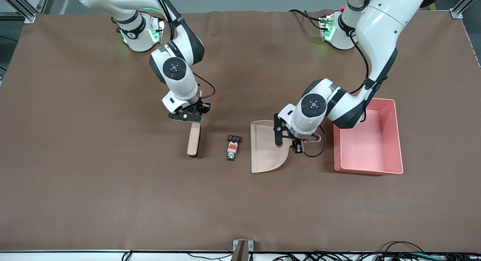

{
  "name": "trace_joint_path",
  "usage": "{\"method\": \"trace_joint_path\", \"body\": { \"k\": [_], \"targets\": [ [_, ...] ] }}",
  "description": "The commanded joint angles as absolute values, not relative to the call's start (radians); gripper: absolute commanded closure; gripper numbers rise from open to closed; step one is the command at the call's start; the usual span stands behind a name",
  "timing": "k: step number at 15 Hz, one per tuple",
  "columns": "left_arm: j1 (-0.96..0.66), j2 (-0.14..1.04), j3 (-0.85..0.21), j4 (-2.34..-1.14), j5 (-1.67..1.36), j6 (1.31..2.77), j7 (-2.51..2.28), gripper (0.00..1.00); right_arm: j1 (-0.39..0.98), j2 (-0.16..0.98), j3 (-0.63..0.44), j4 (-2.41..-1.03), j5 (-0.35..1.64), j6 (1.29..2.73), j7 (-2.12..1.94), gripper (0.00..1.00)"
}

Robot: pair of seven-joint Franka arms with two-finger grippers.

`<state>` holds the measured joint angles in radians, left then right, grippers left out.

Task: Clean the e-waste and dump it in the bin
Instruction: 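Lift the brush with the right gripper and bring it behind the e-waste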

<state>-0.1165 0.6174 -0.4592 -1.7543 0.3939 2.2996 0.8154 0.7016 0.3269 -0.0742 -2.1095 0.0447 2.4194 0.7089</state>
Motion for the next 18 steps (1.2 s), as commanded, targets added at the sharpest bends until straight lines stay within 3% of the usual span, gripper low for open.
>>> {"method": "trace_joint_path", "body": {
  "k": [1,6,18],
  "targets": [
    [-0.149,0.646,-0.456,-1.692,0.419,2.257,0.801,1.00,0.712,0.350,-0.081,-2.080,0.057,2.399,0.715,1.00],
    [-0.167,0.692,-0.457,-1.628,0.445,2.214,0.801,1.00,0.741,0.394,-0.081,-2.030,0.063,2.387,0.722,1.00],
    [-0.181,0.695,-0.459,-1.629,0.471,2.212,0.805,1.00,0.859,0.681,-0.045,-1.668,0.208,2.336,0.758,1.00]
  ]
}}
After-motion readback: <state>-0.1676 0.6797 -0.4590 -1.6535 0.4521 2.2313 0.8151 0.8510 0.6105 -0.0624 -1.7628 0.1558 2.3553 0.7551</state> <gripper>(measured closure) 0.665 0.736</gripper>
